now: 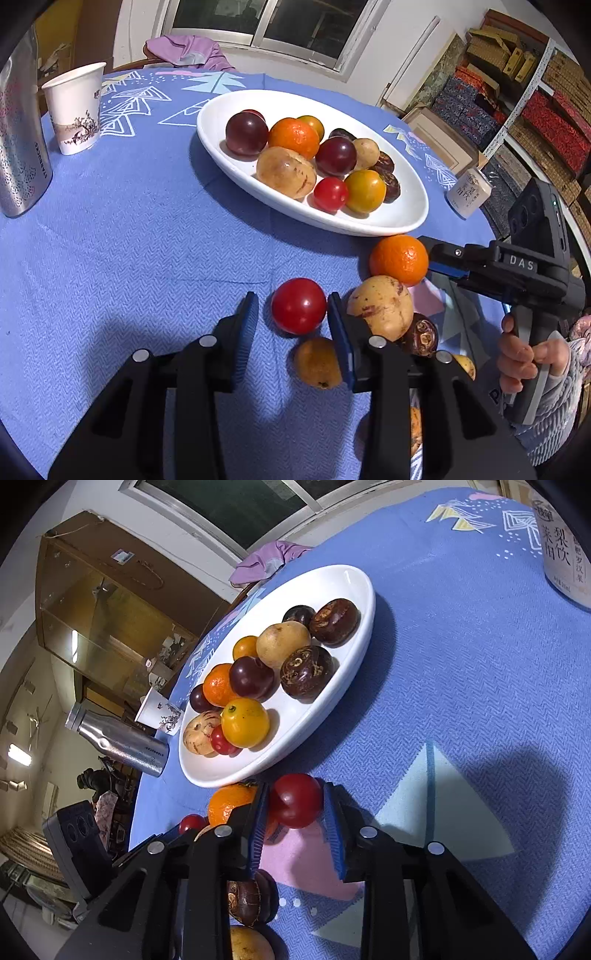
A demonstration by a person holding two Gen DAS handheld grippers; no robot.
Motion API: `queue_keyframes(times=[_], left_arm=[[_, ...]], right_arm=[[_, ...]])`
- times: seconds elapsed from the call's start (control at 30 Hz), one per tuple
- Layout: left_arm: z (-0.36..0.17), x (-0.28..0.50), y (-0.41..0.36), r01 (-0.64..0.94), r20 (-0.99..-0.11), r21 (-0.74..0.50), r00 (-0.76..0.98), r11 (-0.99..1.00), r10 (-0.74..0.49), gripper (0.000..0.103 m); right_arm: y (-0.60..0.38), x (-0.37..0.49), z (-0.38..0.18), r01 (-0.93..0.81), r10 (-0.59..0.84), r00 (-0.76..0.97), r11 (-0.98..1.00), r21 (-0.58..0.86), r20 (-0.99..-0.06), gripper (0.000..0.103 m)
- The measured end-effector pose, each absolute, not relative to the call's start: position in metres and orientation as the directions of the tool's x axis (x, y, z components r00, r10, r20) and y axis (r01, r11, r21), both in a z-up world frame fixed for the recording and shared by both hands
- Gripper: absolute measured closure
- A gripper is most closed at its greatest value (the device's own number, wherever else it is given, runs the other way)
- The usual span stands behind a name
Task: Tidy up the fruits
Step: 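Grasp a red tomato with the left tool while the right tool grasps another tomato, then lift both red tomatoes onto the plate and open both tools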
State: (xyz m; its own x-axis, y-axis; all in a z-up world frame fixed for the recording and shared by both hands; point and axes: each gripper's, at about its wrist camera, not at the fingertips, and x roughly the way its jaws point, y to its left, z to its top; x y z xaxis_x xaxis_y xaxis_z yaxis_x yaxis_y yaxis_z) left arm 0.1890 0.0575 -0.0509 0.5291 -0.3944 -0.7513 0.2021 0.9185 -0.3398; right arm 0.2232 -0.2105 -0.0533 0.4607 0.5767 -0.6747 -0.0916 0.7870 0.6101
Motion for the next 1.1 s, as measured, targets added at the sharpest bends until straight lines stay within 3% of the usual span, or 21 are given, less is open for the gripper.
queue_keyframes(times=[0.4,0.8,1.1], left_arm=[[-0.047,0.188,0.063,0.199,-0.736,-0.376,0.529,0.905,-0.422,0.071],[-0.053,0.19,0.06,0.2,-0.746,-0.37,0.517,0.907,-0.419,0.07],[-0.05,0.185,0.031,0.24,-0.767,-0.173,0.576,0.955,-0.284,0.074]], right_arm=[[-0.226,0.215,-0.048,-0.092,0.567,0.476,0.792,0.604,-0.672,0.074],[-0.241,0.214,-0.05,-0.063,0.581,0.477,0.771,0.633,-0.66,0.074],[-0.249,0.214,-0.047,-0.049,0.586,0.491,0.757,0.651,-0.645,0.074]])
